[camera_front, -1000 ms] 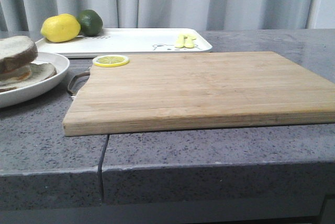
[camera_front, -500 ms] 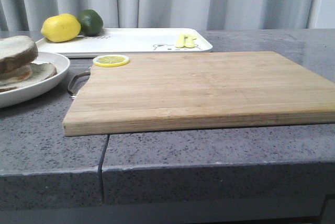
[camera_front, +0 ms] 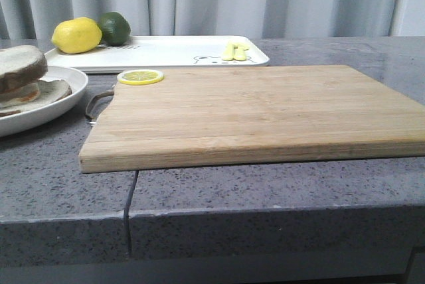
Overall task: Place bread and move sandwich to tray
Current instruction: 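Grasp the white plate rim with the left gripper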
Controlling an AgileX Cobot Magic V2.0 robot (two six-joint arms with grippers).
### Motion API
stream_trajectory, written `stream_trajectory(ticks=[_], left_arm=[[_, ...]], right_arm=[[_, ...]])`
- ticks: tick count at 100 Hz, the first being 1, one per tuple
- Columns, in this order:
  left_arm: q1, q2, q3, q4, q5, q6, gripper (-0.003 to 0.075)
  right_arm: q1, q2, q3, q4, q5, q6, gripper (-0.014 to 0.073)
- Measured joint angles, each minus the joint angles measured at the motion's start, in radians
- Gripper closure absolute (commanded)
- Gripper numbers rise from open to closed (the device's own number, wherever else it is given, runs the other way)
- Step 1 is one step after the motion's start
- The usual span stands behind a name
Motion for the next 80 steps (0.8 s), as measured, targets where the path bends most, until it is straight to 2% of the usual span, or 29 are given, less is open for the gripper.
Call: stream_trajectory(ticks=[80], left_arm=[[0.000, 0.105, 0.000, 0.000, -0.052, 0.000, 0.0404]], right_arm=[[0.000, 0.000, 0.000, 0.000, 0.016, 0.000, 0.0285]])
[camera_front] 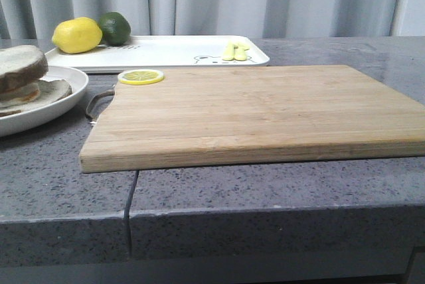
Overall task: Place bread and move sandwich to tray
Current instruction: 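Grasp the white plate rim with the left gripper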
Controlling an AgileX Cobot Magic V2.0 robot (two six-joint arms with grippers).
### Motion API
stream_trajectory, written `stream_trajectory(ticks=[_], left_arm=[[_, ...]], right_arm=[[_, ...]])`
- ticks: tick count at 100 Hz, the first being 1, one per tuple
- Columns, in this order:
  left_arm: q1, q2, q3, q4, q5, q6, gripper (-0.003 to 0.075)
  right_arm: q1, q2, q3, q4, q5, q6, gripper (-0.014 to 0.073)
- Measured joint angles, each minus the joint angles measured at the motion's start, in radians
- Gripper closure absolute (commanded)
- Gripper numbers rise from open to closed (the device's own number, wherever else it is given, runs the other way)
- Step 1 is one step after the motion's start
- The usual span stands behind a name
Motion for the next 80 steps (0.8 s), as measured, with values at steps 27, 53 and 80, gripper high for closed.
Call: stream_trajectory(ticks=[27, 53, 80], left_arm=[[0.000, 0.055, 0.000, 0.000, -0.028, 0.000, 0.0404], [0.000, 0.110, 0.000, 0.000, -0.052, 0.000, 0.0404], [0.000, 0.144, -0.006, -0.002, -0.104, 0.000, 0.0404]], right_arm=[[0.000, 0.000, 0.000, 0.000, 0.002, 0.000, 0.0285], [0.000, 0.000, 0.000, 0.000, 0.002, 0.000, 0.0285], [0.000, 0.000, 0.000, 0.000, 0.002, 0.000, 0.0285]])
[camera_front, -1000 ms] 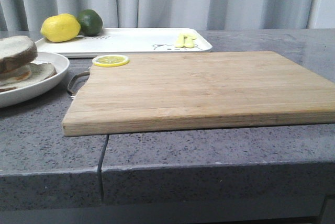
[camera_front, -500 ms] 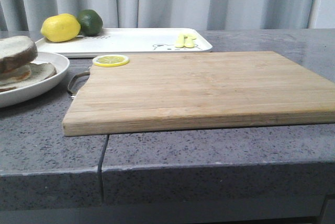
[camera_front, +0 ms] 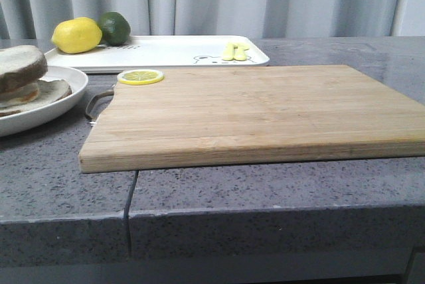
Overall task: Place bread and move sandwich to tray
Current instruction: 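Grasp the white plate rim with the left gripper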
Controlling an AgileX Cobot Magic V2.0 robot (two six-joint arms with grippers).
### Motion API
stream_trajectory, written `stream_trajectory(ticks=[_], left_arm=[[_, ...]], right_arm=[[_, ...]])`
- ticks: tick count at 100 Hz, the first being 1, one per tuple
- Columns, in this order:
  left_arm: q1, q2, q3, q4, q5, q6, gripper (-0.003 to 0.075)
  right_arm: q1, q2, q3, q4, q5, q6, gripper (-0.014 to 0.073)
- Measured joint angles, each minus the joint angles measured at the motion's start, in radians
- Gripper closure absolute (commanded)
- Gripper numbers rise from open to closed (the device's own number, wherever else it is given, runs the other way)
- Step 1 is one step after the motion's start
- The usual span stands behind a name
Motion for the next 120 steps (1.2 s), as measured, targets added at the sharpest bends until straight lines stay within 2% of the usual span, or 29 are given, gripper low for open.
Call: stream_trajectory(ticks=[55, 62, 91, 110, 120], left_arm=[[0.000, 0.004, 0.000, -0.003, -0.009, 0.000, 0.0410], [0.000, 0.004, 0.000, -0.003, -0.007, 0.000, 0.0439], [0.000, 0.004, 0.000, -0.009, 0.023, 0.000, 0.0654], [0.000, 0.004, 0.000, -0.016, 0.031, 0.000, 0.0731], [0.000, 0.004, 0.000, -0.018, 0.031, -0.002, 0.0733]], right_arm=[[0.000, 0.000, 0.000, 0.000, 0.000, 0.000, 0.0285], [0.000, 0.000, 0.000, 0.000, 0.000, 0.000, 0.0285], [0.000, 0.000, 0.000, 0.000, 0.000, 0.000, 0.0285], [0.000, 0.000, 0.000, 0.000, 0.000, 0.000, 0.0285], [0.000, 0.000, 0.000, 0.000, 0.000, 0.000, 0.0285]])
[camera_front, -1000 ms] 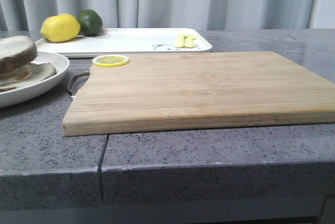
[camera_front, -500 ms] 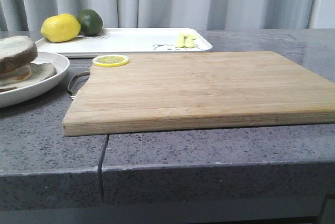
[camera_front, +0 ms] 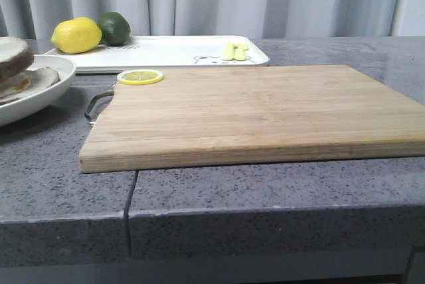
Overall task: Place bread and move sandwich to tray
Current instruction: 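Grasp the white plate rim with the left gripper, then lift the plate with the left gripper and carry it over the tray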
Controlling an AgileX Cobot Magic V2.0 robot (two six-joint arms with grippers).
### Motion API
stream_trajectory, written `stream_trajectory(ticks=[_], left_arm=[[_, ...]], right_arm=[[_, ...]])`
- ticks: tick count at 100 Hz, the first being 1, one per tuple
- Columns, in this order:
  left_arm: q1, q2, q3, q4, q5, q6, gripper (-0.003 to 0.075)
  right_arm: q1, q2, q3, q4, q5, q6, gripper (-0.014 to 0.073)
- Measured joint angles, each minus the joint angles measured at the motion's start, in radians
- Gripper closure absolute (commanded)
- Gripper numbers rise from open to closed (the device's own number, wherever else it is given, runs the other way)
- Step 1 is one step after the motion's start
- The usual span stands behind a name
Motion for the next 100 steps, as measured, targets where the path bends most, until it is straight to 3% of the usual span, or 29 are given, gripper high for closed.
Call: stream_trajectory(ticks=[52, 100], left_arm=[[0.000, -0.009, -0.034, -0.020, 0.054, 0.000, 0.0733], [0.000, -0.086, -0.166, -0.075, 0.133, 0.001, 0.0733]], right_arm=[[0.000, 0.000, 0.000, 0.000, 0.000, 0.000, 0.0285], [0.000, 0.000, 0.000, 0.000, 0.002, 0.000, 0.0285]])
